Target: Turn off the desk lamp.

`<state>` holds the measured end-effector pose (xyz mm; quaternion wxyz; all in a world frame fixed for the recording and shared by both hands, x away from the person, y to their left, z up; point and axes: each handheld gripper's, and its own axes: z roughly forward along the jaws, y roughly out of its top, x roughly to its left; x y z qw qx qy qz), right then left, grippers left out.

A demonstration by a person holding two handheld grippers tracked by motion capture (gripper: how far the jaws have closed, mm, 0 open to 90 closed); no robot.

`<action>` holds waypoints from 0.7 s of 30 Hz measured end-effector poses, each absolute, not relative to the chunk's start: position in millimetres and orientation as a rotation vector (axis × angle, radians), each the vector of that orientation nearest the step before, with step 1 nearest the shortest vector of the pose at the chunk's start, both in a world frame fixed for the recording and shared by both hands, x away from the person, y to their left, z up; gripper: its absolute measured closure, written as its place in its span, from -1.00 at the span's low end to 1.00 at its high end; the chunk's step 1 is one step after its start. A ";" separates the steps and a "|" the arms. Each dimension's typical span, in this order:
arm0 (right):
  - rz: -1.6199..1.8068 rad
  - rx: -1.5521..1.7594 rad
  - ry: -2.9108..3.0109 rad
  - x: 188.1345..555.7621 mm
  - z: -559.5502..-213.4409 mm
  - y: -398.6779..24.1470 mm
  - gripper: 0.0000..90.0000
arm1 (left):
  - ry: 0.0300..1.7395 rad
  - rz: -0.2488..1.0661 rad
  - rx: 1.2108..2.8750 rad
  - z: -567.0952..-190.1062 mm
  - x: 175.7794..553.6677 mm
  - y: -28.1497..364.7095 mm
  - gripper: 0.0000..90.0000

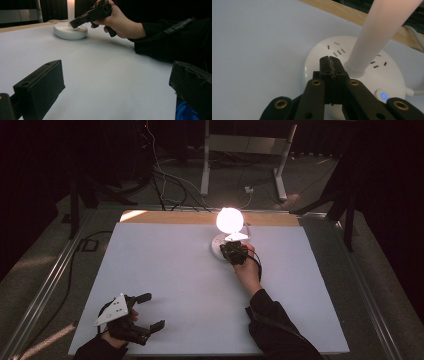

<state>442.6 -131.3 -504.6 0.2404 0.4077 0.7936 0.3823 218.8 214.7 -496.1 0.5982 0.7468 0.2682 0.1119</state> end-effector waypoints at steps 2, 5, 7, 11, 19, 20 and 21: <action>1.048 1.124 2.159 442.3 -505.0 -130.7 0.99 | 0.621 0.261 1.733 -496.3 218.9 214.7 -0.99; 1.054 1.133 2.153 442.0 -505.5 -128.8 0.99 | 0.621 0.259 1.731 -496.2 219.0 214.8 -0.99; 1.055 1.136 2.159 442.2 -506.5 -127.2 0.99 | 0.621 0.260 1.730 -496.0 218.7 214.8 -0.99; 1.049 1.143 2.162 442.5 -508.1 -126.2 0.99 | 0.620 0.259 1.731 -496.1 218.7 214.7 -0.99; 1.046 1.145 2.162 442.3 -508.3 -125.6 0.99 | 0.619 0.258 1.732 -496.2 218.7 214.4 -0.99; 1.045 1.143 2.161 442.0 -508.4 -125.7 0.99 | 0.618 0.259 1.734 -496.2 218.6 214.3 -0.99; 1.045 1.143 2.161 441.8 -508.7 -126.0 0.99 | 0.618 0.259 1.733 -496.2 218.6 214.2 -0.99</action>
